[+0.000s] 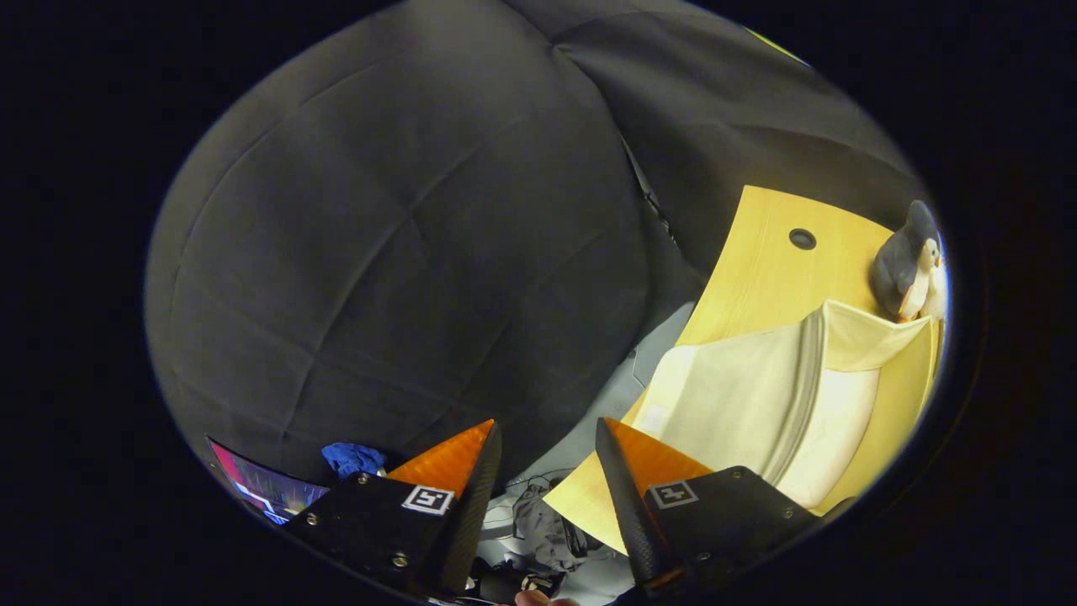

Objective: Open the storage box then place both shoes into the box .Put the left shoe in first, then the right shoe, with the right side of both shoes facing outward in a uniform manner.

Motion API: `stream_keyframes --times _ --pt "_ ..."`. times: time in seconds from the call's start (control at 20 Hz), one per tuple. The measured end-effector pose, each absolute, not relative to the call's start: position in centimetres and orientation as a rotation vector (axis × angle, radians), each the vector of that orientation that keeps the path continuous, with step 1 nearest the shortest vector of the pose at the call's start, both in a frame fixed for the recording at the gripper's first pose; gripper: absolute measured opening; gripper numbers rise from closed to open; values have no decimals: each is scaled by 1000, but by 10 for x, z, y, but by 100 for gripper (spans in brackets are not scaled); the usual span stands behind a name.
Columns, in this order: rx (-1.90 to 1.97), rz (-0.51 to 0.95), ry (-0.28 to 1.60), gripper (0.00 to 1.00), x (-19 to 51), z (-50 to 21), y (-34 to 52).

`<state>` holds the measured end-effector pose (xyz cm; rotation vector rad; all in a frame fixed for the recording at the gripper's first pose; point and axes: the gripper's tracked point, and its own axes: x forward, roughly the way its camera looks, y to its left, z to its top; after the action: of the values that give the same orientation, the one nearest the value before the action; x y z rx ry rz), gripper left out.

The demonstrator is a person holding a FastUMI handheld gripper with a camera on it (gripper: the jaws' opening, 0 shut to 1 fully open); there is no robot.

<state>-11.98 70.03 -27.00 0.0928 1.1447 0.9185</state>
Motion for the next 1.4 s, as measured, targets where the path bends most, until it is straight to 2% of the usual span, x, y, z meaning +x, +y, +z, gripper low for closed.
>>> stream_keyframes --times 0.3,0.65,0.7,0.85,1.4 --pt "108 885 996 69 -78 -207 614" --pt "38 743 830 70 -37 -175 493" --pt "37 733 817 70 -34 -175 478" --pt "39 669 808 93 -29 -177 431" --pt "111 485 906 94 -29 -241 291"
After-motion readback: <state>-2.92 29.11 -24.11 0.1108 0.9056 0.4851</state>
